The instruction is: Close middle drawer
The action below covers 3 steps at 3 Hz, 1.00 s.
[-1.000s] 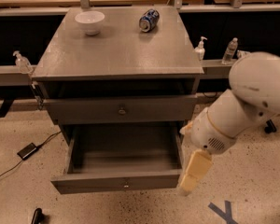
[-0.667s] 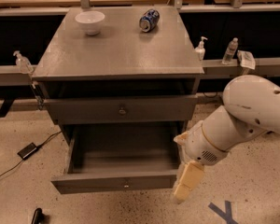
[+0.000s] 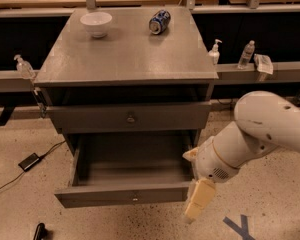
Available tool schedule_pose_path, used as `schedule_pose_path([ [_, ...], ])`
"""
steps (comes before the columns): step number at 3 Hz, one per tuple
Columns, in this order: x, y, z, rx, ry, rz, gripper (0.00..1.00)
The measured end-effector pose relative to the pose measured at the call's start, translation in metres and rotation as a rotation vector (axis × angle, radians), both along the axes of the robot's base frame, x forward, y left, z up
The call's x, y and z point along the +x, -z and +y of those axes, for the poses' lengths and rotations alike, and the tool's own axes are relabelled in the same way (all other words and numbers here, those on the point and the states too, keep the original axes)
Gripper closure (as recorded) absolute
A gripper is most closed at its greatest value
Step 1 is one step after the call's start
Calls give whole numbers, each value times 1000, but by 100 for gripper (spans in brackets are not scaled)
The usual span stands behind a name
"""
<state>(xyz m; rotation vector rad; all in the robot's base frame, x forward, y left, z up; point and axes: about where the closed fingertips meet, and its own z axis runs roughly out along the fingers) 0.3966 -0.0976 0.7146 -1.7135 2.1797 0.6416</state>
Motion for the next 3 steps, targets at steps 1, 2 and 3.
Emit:
schedule_pose_path([
  [1, -4, 45, 13, 41, -65, 30, 0],
  [2, -7, 80, 25, 73, -108, 61, 0],
  [3, -13, 111, 39, 109, -145, 101, 0],
])
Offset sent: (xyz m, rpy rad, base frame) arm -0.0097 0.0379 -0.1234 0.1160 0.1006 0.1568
